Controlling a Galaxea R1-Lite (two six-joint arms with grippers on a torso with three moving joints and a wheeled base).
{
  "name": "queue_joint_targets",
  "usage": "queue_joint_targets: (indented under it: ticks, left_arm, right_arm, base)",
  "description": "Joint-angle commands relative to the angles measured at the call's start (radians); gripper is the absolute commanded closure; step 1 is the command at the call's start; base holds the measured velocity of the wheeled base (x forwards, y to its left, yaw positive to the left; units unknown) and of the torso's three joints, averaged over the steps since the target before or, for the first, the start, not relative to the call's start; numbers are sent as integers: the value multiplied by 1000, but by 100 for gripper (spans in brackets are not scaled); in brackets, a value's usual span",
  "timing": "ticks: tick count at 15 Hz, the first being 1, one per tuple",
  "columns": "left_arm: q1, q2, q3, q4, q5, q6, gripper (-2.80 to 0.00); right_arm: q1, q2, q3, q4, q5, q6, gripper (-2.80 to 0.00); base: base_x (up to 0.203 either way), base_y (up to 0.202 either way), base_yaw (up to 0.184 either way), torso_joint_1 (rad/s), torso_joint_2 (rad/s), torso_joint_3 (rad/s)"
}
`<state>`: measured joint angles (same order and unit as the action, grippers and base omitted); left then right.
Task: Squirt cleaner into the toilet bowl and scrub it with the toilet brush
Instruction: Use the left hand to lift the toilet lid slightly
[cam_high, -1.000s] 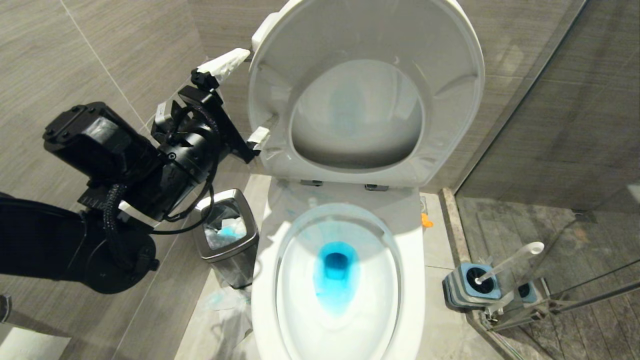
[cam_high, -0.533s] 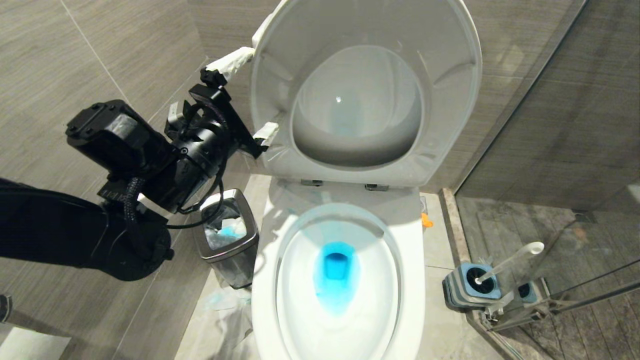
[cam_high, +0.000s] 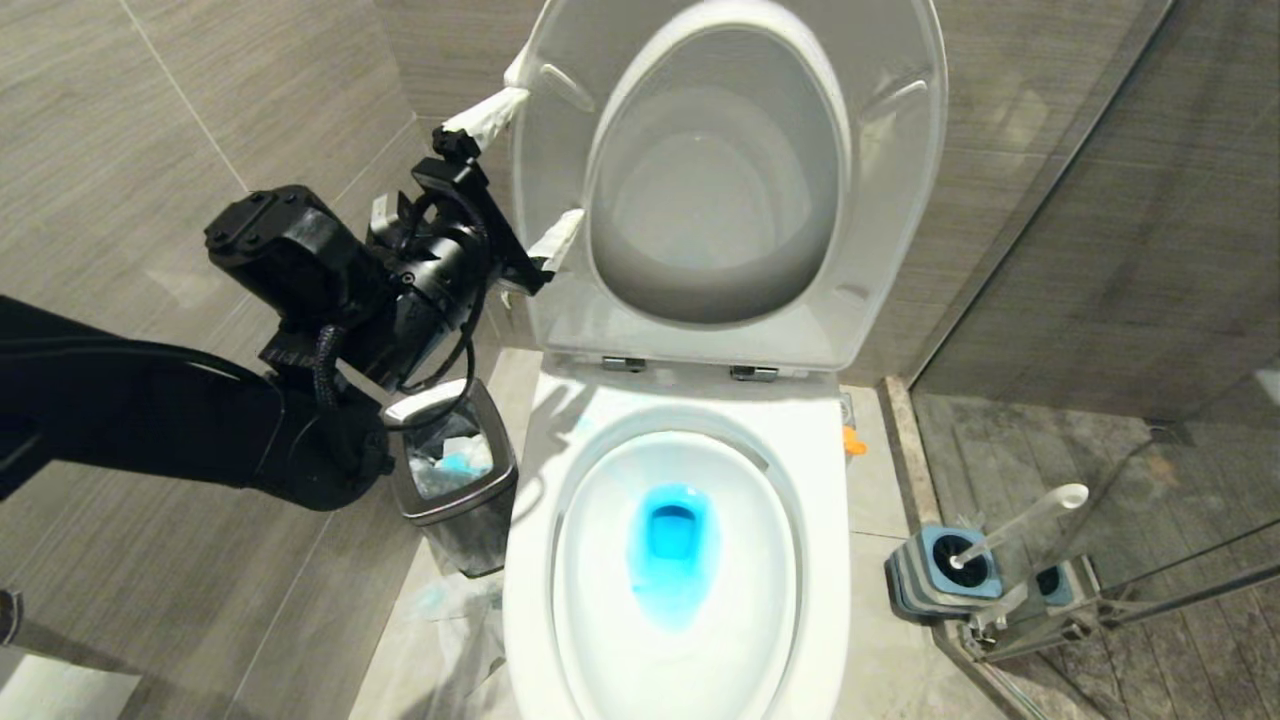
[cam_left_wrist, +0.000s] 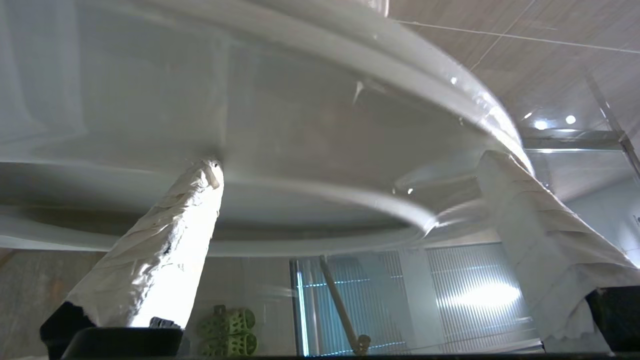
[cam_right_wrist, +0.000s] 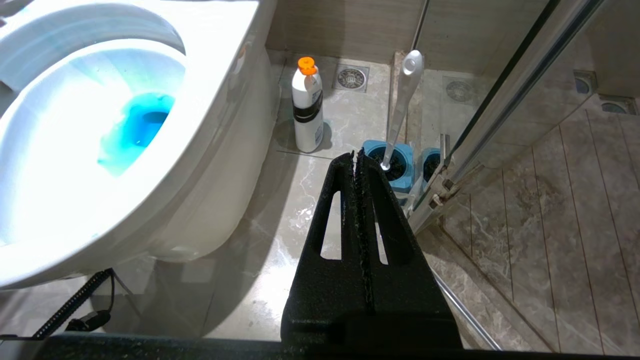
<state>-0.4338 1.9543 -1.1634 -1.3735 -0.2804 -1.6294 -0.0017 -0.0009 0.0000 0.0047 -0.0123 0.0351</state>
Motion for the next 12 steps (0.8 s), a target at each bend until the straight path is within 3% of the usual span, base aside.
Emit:
queue_joint_targets:
  ticks: [1,12]
  left_arm:
    - [0,42,-41,5,-3,-9,-280]
    - [0,155,-220,51,-5,6,-280]
  right_arm:
    - [0,1,2,0,0,0,0]
    - [0,1,0,0,0,-1,0]
  base:
    - [0,0,0,0,0,0]
    - [0,0,0,0,0,0]
